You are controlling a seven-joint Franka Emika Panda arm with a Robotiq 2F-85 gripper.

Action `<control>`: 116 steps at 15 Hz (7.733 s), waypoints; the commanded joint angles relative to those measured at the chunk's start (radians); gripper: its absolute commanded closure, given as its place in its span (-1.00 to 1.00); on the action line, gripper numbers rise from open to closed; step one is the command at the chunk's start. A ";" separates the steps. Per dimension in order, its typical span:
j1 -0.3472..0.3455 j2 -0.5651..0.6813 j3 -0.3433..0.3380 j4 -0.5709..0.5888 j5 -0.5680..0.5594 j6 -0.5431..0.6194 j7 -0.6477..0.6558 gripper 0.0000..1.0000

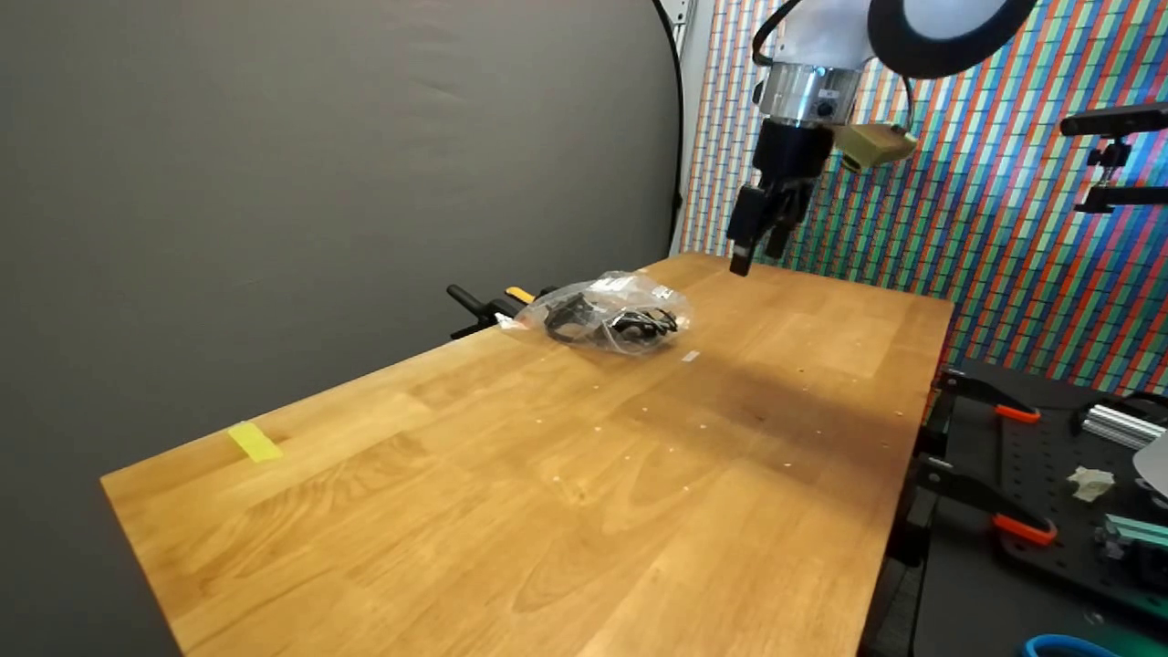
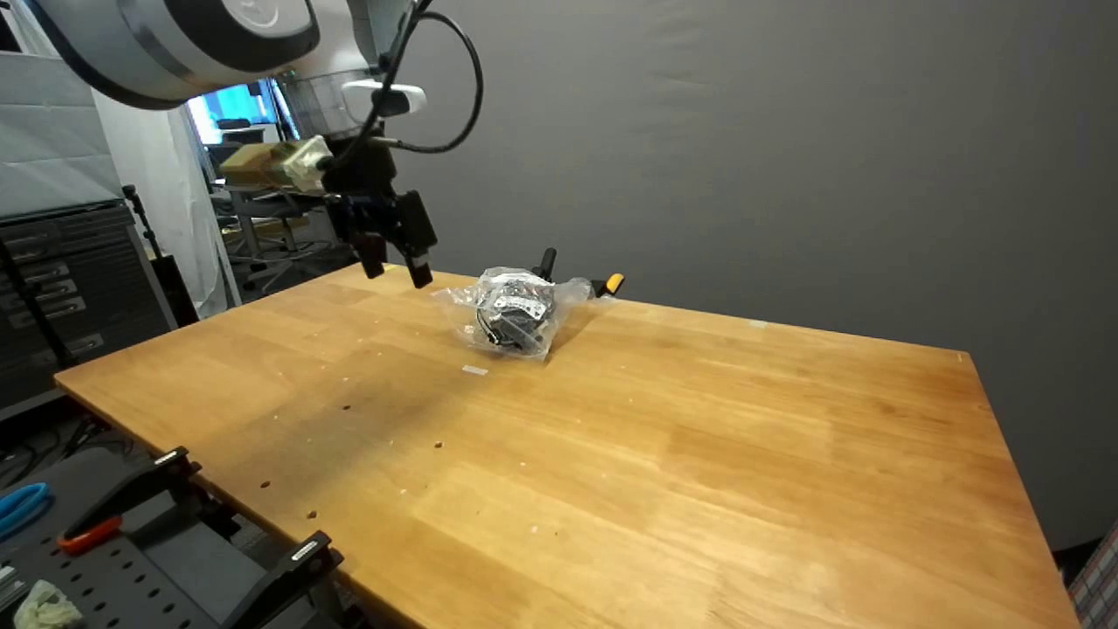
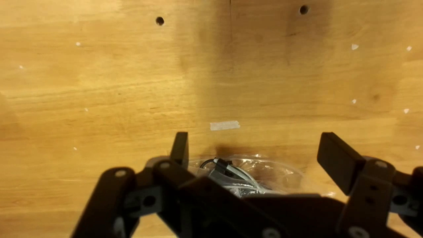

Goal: Take the cable from the plastic and put it on the table

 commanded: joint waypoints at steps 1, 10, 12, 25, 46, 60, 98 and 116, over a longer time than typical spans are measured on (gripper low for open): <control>0.002 0.165 -0.035 0.048 0.024 0.199 -0.005 -1.00; 0.121 0.434 -0.157 0.101 -0.098 0.509 0.016 -1.00; 0.205 0.486 -0.245 0.121 -0.108 0.568 0.006 -1.00; 0.404 0.670 -0.327 0.185 0.228 0.875 -0.320 -1.00; 0.336 0.739 -0.292 0.271 0.274 0.995 -0.455 -0.36; 0.346 0.652 -0.301 0.216 0.300 0.833 -0.459 0.95; 0.130 0.366 -0.004 0.436 0.884 -0.460 -0.406 0.95; 0.049 0.124 -0.217 0.072 0.054 0.044 -0.036 0.95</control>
